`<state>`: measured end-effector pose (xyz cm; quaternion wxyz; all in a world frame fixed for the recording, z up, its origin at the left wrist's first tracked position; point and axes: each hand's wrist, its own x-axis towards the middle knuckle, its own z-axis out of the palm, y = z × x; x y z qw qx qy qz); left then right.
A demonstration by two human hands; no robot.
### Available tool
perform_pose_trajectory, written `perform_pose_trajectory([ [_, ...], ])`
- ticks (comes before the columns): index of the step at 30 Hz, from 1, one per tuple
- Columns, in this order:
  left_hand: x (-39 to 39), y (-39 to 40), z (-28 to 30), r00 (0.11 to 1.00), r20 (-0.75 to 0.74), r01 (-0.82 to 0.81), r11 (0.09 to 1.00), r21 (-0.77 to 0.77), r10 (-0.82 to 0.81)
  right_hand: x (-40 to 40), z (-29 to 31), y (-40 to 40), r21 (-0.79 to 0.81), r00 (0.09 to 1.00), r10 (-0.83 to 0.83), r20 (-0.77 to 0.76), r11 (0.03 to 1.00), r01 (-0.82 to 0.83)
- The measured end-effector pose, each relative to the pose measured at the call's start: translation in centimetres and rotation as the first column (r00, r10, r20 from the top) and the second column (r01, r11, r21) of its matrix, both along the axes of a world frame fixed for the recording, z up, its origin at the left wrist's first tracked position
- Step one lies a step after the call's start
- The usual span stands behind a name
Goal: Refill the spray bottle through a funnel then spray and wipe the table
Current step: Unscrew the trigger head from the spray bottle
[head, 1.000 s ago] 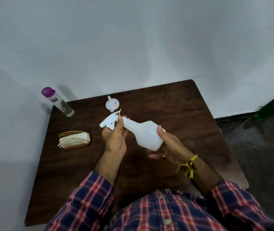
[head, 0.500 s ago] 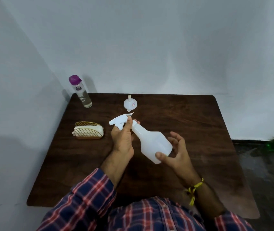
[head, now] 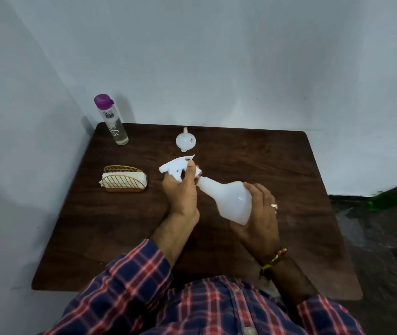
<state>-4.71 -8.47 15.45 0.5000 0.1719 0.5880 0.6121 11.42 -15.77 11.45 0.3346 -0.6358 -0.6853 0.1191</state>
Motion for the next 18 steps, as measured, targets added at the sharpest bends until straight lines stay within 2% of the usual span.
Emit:
perform_pose_trajectory([
  [2, -0.2, 0.4, 0.6, 0.999, 0.018, -0.036, 0.999, 0.026, 0.036, 0.3, -0.3, -0.1, 0.041, 0.998, -0.055, -0.010, 0.998, 0.055],
  [7, -1.7, 1.5, 2.4, 0.999, 0.041, -0.034, 0.998, 0.053, 0.032, 1.9, -1.8, -0.6, -0.019, 0.982, -0.014, -0.187, 1.000, 0.011],
  [14, -5.1, 4.3, 5.3, 0.988, -0.030, -0.145, 0.981, 0.132, 0.150, 5.8, -5.7, -1.4, -0.145, 0.990, -0.055, -0.129, 0.989, 0.036],
  [18, -6.4, 5.0, 6.6, 0.969, -0.082, -0.209, 0.952, 0.224, 0.233, 7.1, -7.3, -1.8, -0.202, 0.979, -0.075, -0.189, 0.979, 0.036],
])
